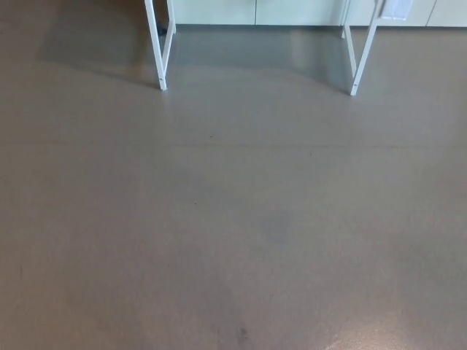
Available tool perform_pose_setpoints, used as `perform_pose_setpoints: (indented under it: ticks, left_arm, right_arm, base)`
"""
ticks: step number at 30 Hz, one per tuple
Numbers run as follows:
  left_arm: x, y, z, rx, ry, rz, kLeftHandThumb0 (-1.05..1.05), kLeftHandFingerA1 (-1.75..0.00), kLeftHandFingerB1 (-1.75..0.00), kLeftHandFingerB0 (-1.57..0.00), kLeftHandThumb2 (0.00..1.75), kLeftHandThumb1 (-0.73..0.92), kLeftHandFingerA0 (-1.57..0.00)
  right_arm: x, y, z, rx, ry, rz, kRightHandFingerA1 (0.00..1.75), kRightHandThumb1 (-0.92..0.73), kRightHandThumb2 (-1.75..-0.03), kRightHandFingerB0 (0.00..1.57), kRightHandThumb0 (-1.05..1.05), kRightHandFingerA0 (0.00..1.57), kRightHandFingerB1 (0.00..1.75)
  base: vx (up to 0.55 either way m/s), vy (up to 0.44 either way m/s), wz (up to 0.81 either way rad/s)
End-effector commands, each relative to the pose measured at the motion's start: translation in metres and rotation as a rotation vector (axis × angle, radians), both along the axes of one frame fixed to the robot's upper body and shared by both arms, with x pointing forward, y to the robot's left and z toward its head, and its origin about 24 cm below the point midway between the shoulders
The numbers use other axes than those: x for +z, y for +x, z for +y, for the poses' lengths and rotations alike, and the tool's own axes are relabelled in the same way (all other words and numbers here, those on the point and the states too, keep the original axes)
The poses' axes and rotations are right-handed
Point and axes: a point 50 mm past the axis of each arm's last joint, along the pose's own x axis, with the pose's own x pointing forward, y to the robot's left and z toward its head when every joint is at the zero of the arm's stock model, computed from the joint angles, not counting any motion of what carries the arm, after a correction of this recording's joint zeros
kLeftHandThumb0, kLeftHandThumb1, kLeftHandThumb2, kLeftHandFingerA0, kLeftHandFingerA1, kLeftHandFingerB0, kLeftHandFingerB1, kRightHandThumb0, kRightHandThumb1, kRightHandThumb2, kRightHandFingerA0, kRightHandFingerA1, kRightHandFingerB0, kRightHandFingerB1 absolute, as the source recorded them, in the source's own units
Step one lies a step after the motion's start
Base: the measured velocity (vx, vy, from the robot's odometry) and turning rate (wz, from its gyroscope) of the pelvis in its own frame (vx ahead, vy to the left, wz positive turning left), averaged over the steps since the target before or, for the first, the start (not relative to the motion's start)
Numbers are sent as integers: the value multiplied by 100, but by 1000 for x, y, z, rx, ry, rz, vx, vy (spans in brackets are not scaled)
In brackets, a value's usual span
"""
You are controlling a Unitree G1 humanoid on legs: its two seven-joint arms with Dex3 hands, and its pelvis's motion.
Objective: The robot walk towards a table in front and uses its left hand to pick up the pot from the base and pour water to the cup on the right hand side
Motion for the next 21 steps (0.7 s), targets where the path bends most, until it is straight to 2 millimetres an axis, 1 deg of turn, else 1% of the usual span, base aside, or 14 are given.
perform_pose_setpoints:
  ticks: [1,2,5,7,8,9,12,13,14,15,18,19,20,21]
  left_arm:
    - [10,-3,12,95,-128,-207,-9,-51,-49,-16,92,47,-15]
    - [9,-10,12,83,-128,-202,-9,-51,-49,-16,92,47,-15]
    - [9,-16,12,68,-128,-191,-10,-51,-49,-17,89,42,-17]
    - [9,-17,12,66,-130,-192,-10,-51,-49,-17,89,42,-17]
    - [7,-19,12,79,-131,-193,-9,-52,-50,-20,84,36,-20]
    - [7,-20,12,79,-122,-189,-10,-53,-50,-21,82,34,-22]
    - [6,-20,12,77,-119,-189,-10,-53,-50,-21,82,34,-22]
    - [6,-23,12,65,-117,-188,-11,-53,-49,-18,83,36,-23]
    - [6,-24,12,60,-117,-187,-11,-53,-49,-18,83,36,-23]
    - [6,-24,12,61,-111,-187,-11,-54,-49,-19,83,35,-25]
    - [6,-24,12,61,-110,-189,-11,-54,-49,-19,83,35,-25]
    - [5,-27,12,70,-118,-183,-11,-54,-49,-19,83,34,-25]
    - [5,-27,13,69,-112,-174,-11,-52,-49,-18,84,37,-20]
    - [5,-27,13,68,-109,-171,-11,-52,-49,-18,84,37,-20]
  right_arm:
    - [3,-7,-8,-139,160,-159,41,-60,-58,19,-33,40,29]
    - [2,-12,-8,-140,162,-153,41,-60,-58,19,-33,40,29]
    - [0,-18,-7,-139,174,-152,41,-59,-57,19,-33,39,29]
    - [-1,-19,-7,-139,177,-153,41,-59,-57,19,-33,39,29]
    - [-2,-20,-7,-154,150,-124,46,-50,-55,27,-36,60,31]
    - [-4,-21,-7,-178,145,-113,59,-37,-70,24,-42,60,42]
    - [-4,-21,-7,-186,148,-114,59,-37,-70,24,-42,60,42]
    - [-5,-24,-7,-185,145,-108,48,-50,-55,28,-34,61,31]
    - [-5,-26,-7,-185,144,-106,48,-50,-55,28,-34,61,31]
    - [-6,-26,-8,-182,142,-101,49,-49,-55,27,-35,65,31]
    - [-6,-26,-8,-181,142,-100,49,-49,-55,27,-35,65,31]
    - [-6,-28,-8,-169,138,-93,47,-51,-56,24,-36,62,30]
    - [-6,-29,-8,-169,136,-87,58,-37,-69,22,-47,62,40]
    - [-6,-29,-8,-170,135,-85,58,-37,-69,22,-47,62,40]
  base:
    - [0,0,0]
    - [0,0,0]
    - [0,0,0]
    - [0,0,0]
    - [0,0,0]
    - [0,0,0]
    - [0,0,0]
    - [0,0,0]
    - [0,0,0]
    - [160,3,5]
    - [-54,-1,11]
    - [-24,9,37]
    - [0,0,0]
    - [-35,51,-11]
